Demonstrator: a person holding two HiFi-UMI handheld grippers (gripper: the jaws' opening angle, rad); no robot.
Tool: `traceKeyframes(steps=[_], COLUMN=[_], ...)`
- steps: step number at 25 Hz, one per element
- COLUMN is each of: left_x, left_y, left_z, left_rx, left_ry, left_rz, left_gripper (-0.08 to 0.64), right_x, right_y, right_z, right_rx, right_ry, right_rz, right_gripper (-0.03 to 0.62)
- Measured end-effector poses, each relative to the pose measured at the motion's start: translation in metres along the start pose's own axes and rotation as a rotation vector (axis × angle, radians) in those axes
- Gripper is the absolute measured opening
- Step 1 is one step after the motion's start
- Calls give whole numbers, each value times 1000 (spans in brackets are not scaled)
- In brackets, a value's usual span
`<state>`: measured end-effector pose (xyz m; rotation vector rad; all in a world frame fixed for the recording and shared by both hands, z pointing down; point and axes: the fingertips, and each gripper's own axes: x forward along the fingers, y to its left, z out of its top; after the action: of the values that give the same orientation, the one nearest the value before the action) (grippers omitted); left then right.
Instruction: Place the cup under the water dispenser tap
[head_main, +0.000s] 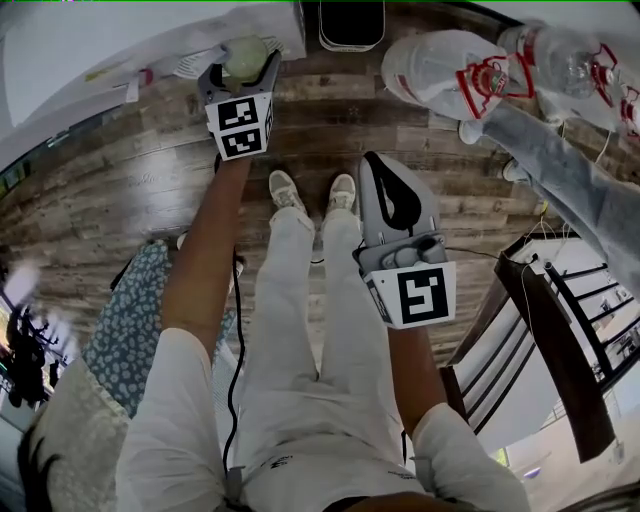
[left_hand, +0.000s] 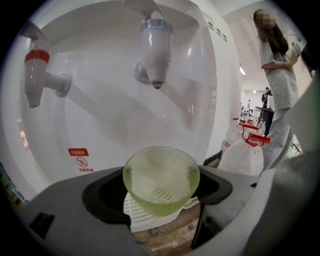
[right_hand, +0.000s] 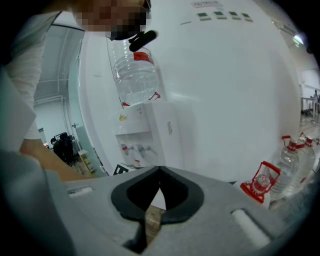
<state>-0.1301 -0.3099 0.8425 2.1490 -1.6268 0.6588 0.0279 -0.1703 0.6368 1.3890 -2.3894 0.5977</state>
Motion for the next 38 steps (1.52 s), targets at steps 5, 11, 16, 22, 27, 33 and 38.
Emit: traceKeyframes(steps=[5,11,16,22,27,33,38], left_x=[2,-7,-22,-45,-72,-106,-136], left_y=[4,1,0,-3,-6,-10,-14], left_z=[-6,-3,10,24,41,71,96], left_rx=[39,25,-2,-21,-59,-94,-120], left_ry=[18,29,12,7,-22,-50,-65], left_rz=[25,16,26,42,54,51,60], left_gripper=[400,430,431,430,430,430,425], right_x=[0,-6,-14,-25,-39,-53,-67], right_y=[-1,1,4,7,8,16,27], right_z=[0,4,9,22,32,49,68], right_rx=[0,0,3,-2,-12,-19,-26], right_ry=[-4,-15,-29,-40,-56,-69,-90], right_rz=[-3,-3,-10,-16,-27,-29,-20], right_gripper=[0,0,0,0,0,0,0])
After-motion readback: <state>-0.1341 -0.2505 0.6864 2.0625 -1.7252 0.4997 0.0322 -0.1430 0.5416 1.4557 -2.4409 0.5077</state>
